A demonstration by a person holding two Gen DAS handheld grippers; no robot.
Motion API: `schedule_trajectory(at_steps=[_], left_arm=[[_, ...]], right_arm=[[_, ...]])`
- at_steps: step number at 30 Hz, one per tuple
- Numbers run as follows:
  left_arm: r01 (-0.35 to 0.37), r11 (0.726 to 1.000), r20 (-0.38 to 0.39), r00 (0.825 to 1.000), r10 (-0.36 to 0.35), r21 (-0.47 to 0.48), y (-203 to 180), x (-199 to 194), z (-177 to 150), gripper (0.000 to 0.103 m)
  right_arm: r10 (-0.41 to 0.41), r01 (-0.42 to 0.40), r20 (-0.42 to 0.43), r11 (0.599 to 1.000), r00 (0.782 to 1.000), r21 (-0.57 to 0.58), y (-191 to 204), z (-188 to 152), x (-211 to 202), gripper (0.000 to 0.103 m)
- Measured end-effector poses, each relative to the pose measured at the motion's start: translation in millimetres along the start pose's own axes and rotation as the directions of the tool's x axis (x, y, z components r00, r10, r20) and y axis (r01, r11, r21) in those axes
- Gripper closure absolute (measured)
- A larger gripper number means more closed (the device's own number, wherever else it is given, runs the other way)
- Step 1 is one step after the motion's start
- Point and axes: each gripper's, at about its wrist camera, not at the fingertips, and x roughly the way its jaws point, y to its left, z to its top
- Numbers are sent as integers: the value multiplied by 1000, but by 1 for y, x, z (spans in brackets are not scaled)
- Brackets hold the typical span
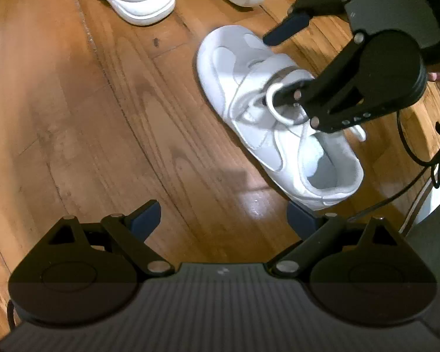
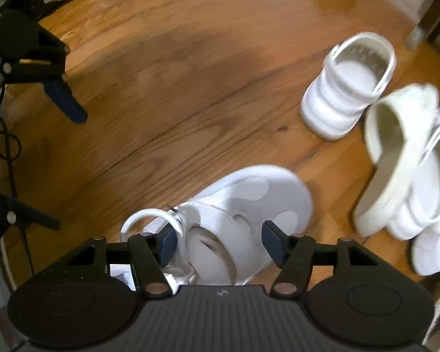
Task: Organize scattered shoes
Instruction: 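Lift and turn the sneaker with the right gripper, then set it down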
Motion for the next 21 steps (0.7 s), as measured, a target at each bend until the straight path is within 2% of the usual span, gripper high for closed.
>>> schedule_trajectory(at_steps=[2, 4, 5, 7, 9, 11, 13, 16, 17, 18, 19, 21], left_arm=[[10, 1000, -4, 1000, -10, -23, 5, 0, 0, 9], [26, 998, -16, 999, -27, -50, 10, 1, 1, 9], [34, 997, -21, 999, -36, -63, 12, 2, 1, 9], [45, 995, -25, 999, -47, -84, 14, 3, 2, 9], [49, 996, -27, 998, -51, -80, 14, 6, 4, 9], [48, 997, -26, 998, -50, -63, 11, 7, 4, 9], [28, 999, -17, 999, -28, -28, 5, 7, 3, 9], [0, 1000, -11, 1000, 0, 20, -1, 7, 1, 9], [-3, 1000, -10, 1000, 3, 26, -1, 6, 1, 9], [-6, 1000, -11, 1000, 6, 28, 0, 6, 1, 9], [-9, 1000, -12, 1000, 10, 30, 0, 6, 1, 9], [-9, 1000, -14, 1000, 9, 29, 1, 6, 2, 9]], right_arm=[[32, -30, -32, 998, 999, 58, -5, 4, 3, 46], [51, -44, -58, 993, 997, 114, -7, 6, 3, 58], [58, -44, -73, 984, 996, 174, -11, 6, 3, 69], [67, -37, -85, 950, 994, 311, -24, 6, 3, 71], [114, -63, -72, 862, 991, 502, -43, 0, 4, 72], [126, -57, -72, 793, 989, 607, -53, -11, 1, 73], [140, -61, -70, 756, 988, 652, -58, -17, 1, 74], [209, -103, -28, 592, 978, 799, -78, -40, 2, 74], [243, -113, -13, 496, 970, 861, -87, -53, 1, 74], [263, -116, -3, 434, 965, 893, -93, -61, 1, 74], [272, -116, -1, 411, 962, 904, -95, -65, 2, 74], [301, -126, 20, 339, 953, 932, -99, -79, 1, 76]])
